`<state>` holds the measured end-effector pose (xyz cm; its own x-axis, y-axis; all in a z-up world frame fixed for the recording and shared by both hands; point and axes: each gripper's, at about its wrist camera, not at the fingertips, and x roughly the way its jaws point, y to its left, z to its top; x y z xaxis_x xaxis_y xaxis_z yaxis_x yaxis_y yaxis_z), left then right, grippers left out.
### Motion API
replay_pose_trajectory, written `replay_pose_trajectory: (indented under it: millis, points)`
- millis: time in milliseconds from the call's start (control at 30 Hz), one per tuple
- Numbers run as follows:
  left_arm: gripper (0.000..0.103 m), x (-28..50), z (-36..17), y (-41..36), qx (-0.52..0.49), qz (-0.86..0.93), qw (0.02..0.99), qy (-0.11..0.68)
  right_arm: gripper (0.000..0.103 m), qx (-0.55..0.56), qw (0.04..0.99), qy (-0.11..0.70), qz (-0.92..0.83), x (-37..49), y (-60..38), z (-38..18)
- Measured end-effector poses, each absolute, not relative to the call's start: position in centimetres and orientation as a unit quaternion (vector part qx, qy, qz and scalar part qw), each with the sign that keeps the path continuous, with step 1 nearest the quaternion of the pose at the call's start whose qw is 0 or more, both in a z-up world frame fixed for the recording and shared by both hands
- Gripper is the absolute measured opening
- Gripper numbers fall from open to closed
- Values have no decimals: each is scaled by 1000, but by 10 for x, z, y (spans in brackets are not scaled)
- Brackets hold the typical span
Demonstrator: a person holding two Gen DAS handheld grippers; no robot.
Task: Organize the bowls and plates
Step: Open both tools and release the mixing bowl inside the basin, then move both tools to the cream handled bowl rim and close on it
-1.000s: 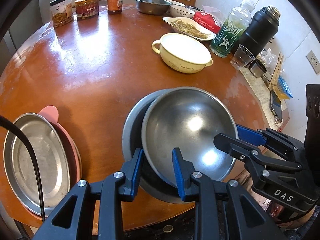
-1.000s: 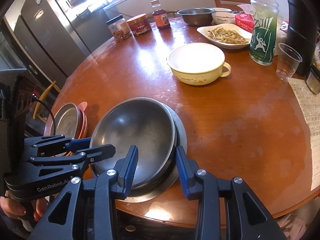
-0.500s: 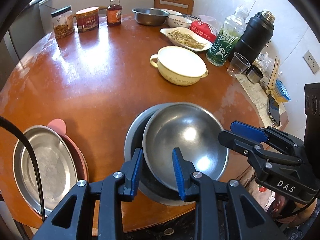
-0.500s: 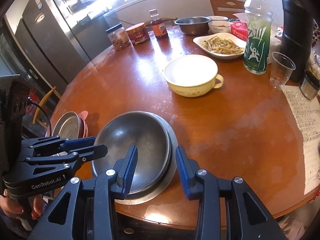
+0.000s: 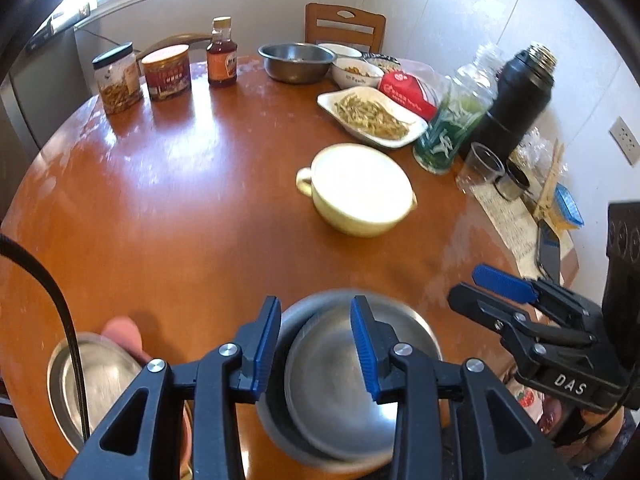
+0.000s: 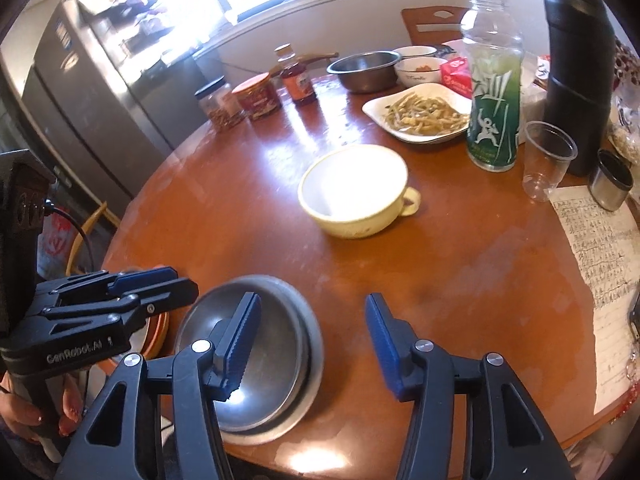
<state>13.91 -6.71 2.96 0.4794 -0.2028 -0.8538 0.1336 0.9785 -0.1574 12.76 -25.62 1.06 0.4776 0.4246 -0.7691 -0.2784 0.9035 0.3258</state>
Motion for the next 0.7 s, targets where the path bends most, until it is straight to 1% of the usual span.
replay_pose_trajectory:
  millis: [200, 500, 567, 633, 700]
  points:
    - [36, 187, 31, -69, -46, -92, 860, 500, 57, 110, 860, 469, 170, 163, -273, 7]
    - [37, 245, 13, -80, -48, -87, 854, 511, 57, 165, 845, 489, 142, 205, -285, -17]
    - [41, 256, 4, -83, -47, -91, 851, 514, 57, 173, 840, 495, 136, 212, -285, -23]
    - [51, 263, -2, -85, -44, -97, 848, 520, 57, 189, 833, 502, 134, 219, -287, -32]
    - [52, 271, -8, -88, -44, -108, 844, 524, 57, 203, 827, 509, 126, 225, -289, -39]
